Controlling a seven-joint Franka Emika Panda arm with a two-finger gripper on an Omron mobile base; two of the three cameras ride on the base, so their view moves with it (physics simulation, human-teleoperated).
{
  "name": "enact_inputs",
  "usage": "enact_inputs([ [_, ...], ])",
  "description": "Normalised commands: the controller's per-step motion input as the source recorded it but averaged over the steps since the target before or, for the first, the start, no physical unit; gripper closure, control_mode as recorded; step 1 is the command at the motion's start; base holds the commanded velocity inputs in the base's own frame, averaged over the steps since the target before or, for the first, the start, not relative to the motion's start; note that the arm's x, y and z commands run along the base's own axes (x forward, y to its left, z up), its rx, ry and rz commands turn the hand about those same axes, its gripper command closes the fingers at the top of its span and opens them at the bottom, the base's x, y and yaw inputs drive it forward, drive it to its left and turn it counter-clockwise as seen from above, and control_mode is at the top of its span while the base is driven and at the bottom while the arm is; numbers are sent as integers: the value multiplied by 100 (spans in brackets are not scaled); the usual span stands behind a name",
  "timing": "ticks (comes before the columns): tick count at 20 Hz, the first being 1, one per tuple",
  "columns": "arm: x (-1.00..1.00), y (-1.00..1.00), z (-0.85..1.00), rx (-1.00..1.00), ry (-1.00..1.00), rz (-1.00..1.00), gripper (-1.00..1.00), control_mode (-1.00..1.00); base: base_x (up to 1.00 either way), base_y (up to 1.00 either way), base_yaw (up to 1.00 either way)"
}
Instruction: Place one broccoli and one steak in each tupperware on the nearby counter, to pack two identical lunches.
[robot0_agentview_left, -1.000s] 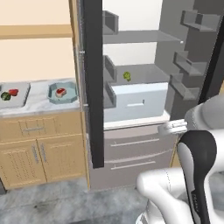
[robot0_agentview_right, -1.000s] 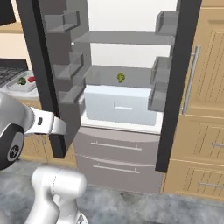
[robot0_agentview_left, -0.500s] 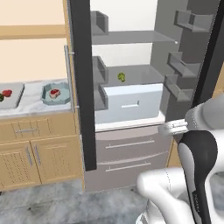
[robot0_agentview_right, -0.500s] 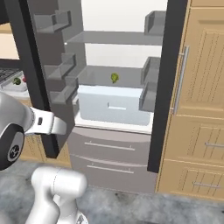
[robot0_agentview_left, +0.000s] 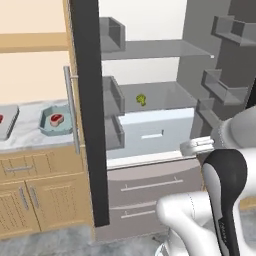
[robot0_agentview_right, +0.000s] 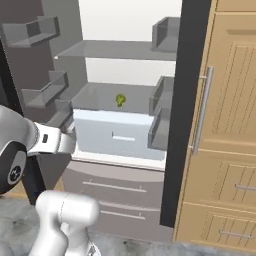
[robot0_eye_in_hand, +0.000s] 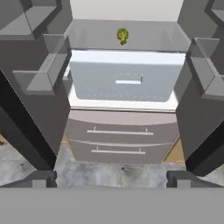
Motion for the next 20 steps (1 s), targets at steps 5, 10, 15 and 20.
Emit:
enact_inputs([
  [5, 0, 0, 0, 0, 0, 0, -100, 100, 68, -34, 0],
  [10, 0, 0, 0, 0, 0, 0, -100, 100, 68, -8, 0],
  [15, 0, 0, 0, 0, 0, 0, -100, 100, 57, -8, 0],
  [20, 0, 0, 0, 0, 0, 0, -100, 100, 40, -21, 0],
])
